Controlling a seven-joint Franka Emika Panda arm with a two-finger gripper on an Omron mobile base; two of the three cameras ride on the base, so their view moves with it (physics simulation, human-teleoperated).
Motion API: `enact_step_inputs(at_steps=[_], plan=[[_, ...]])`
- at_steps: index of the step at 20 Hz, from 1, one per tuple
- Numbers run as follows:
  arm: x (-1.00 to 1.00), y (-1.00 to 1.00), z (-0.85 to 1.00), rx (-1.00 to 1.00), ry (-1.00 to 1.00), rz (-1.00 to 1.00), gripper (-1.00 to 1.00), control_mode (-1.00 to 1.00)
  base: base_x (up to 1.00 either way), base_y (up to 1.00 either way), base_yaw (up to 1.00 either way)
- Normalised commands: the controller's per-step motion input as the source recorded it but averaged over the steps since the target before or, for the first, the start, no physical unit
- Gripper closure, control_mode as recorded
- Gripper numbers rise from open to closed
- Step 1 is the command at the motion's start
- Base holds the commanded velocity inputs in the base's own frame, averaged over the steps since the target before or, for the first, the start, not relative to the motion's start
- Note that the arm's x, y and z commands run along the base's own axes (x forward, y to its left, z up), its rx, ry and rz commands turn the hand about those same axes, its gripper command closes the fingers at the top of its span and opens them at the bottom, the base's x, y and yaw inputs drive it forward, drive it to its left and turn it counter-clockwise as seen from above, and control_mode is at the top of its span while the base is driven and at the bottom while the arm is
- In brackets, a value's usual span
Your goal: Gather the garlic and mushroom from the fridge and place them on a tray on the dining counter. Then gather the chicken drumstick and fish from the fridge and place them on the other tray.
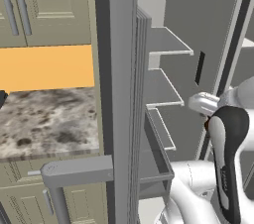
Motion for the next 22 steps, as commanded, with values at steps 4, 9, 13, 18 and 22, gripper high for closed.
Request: enact_step_inputs(at_steps=[4,9,13,18,22], plan=[[-0.52,-0.03,-0.33,0.03,0.04,0.00,1.00,-1.00,0.00,0.00,0.00],[0.00,0.00,-0.09,0.00,0.01,0.00,1.00,-1.00,0.00,0.00,0.00],[-0.26,0.00,-0.10,0.00,0.00,0.00,1.00,-1.00,0.00,0.00,0.00],[-0.08,0.00,-0.01,0.00,0.00,-0.01,1.00,1.00,-0.46,0.00,-0.06],[0.00,0.00,0.00,0.00,0.00,0.00,1.00,1.00,-0.62,0.00,-0.11]])
